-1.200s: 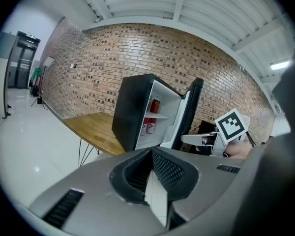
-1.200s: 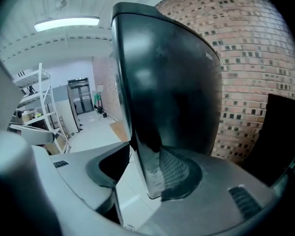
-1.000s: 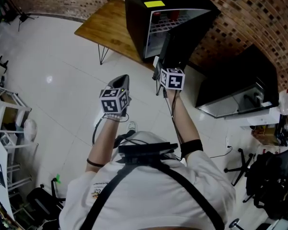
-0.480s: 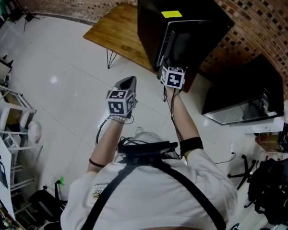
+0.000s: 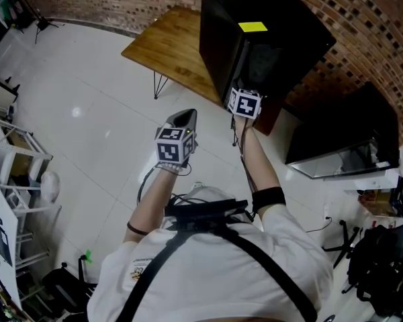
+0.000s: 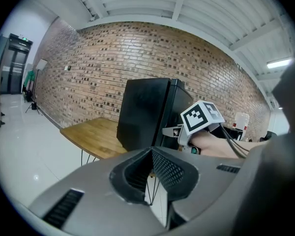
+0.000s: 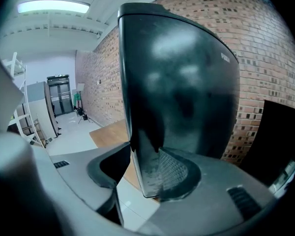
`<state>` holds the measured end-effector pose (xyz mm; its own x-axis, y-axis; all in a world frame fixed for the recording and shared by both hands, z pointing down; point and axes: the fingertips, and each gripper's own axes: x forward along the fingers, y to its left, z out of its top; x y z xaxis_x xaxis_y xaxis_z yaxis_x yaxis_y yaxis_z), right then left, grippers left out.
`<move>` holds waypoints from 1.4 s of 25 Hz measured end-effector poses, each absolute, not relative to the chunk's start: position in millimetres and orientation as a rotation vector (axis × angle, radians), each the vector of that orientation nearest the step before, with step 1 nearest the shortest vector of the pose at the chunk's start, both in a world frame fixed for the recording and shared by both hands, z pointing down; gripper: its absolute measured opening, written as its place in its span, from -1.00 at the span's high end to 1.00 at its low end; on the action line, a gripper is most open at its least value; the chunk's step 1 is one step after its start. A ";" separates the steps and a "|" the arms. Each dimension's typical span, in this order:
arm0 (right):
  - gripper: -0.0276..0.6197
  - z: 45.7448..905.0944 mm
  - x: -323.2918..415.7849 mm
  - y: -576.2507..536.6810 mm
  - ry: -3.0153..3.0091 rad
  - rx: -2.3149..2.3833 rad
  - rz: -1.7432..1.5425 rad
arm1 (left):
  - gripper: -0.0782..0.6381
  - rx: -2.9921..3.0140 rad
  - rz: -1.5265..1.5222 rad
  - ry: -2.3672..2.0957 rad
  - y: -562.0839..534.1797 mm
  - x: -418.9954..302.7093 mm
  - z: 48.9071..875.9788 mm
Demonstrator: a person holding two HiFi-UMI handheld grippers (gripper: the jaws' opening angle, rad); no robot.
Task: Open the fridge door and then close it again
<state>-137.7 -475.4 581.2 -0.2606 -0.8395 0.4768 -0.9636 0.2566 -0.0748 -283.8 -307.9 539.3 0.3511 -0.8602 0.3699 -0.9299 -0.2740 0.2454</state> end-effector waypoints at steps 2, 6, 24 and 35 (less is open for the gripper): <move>0.30 580.2 -139.7 -479.1 -2.188 1.660 0.502 | 0.78 2.198 0.224 -1.568 -308.9 -288.4 539.5; 0.30 581.5 -142.7 -480.7 -2.187 1.654 0.507 | 0.78 2.191 0.220 -1.566 -311.9 -293.1 542.1; 0.90 561.0 -96.0 -383.9 -2.377 1.436 0.396 | 0.78 2.227 0.216 -1.551 -316.6 -241.8 539.6; 0.90 552.9 -2.2 -272.3 -2.423 1.487 0.481 | 0.78 2.289 0.273 -1.515 -252.6 -156.0 546.8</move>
